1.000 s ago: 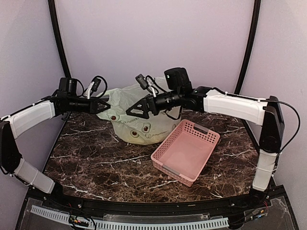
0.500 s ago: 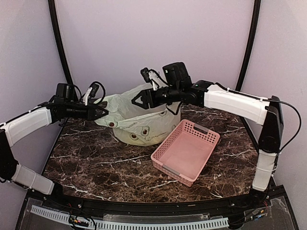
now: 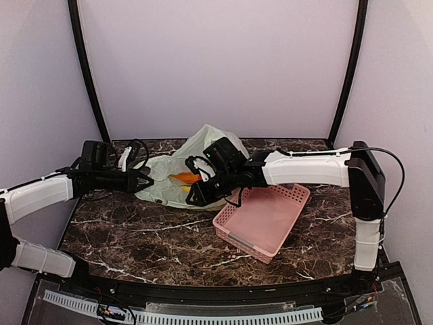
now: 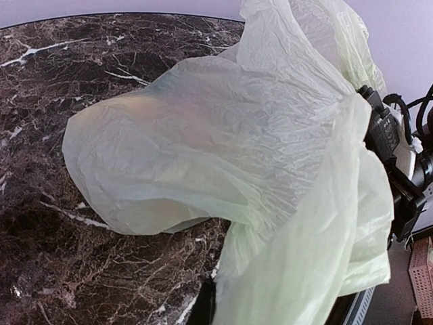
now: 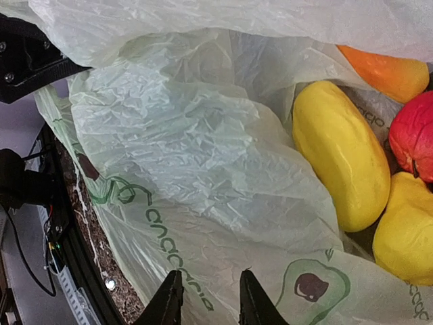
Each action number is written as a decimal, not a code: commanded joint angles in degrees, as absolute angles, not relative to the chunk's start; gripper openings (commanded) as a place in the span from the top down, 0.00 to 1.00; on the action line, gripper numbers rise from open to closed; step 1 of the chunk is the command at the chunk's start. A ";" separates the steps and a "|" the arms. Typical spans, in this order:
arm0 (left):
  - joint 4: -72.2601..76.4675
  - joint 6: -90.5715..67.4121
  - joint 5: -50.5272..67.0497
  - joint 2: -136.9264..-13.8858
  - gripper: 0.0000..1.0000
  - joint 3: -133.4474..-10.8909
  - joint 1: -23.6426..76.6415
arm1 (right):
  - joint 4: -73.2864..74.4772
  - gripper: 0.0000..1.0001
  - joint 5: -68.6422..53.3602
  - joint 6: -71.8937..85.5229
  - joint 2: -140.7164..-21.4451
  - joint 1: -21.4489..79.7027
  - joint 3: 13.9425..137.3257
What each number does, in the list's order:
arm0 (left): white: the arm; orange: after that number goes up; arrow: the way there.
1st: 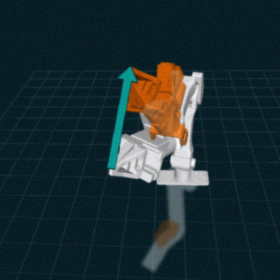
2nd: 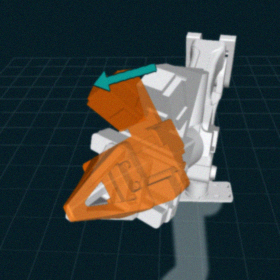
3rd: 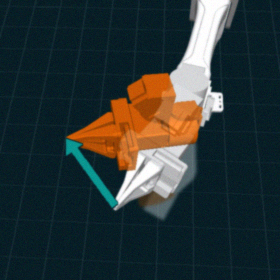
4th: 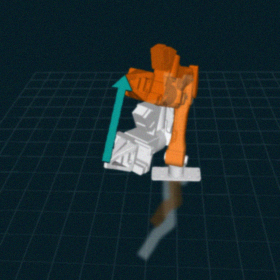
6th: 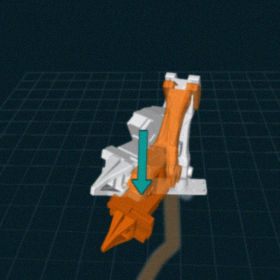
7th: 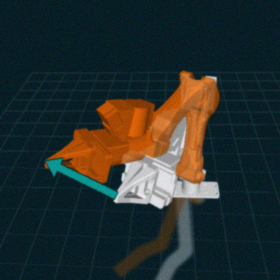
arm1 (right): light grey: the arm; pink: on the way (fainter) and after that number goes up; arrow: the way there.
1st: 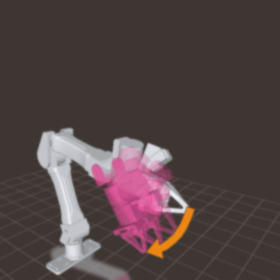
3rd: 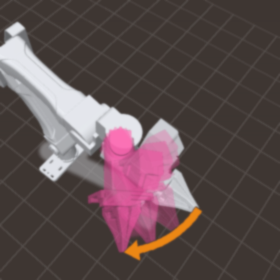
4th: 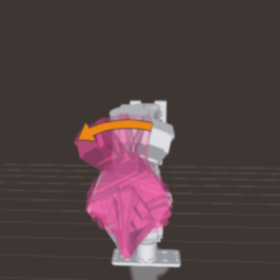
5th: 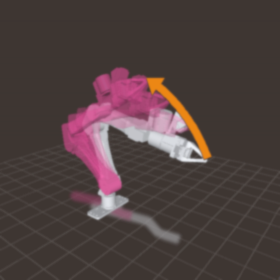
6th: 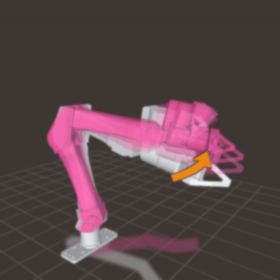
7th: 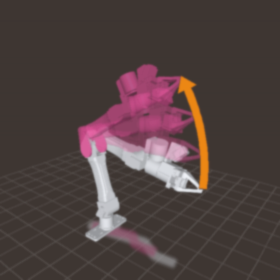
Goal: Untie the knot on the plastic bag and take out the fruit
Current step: Reach into the gripper in the takeout bag.
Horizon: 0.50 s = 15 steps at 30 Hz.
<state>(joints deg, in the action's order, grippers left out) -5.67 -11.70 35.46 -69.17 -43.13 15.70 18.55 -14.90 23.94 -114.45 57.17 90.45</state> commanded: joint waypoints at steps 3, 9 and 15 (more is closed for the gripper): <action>-1.11 -15.60 29.63 -65.68 0.99 -37.66 18.18 | 22.49 0.72 -10.44 24.65 -112.69 58.09 88.66; -1.88 -15.20 27.41 -64.75 0.99 -37.11 18.81 | 22.74 0.56 -4.28 23.03 -111.10 58.00 92.66; -1.85 -16.05 28.09 -66.50 0.99 -37.01 19.68 | 22.32 0.52 -1.49 21.62 -114.87 57.29 99.53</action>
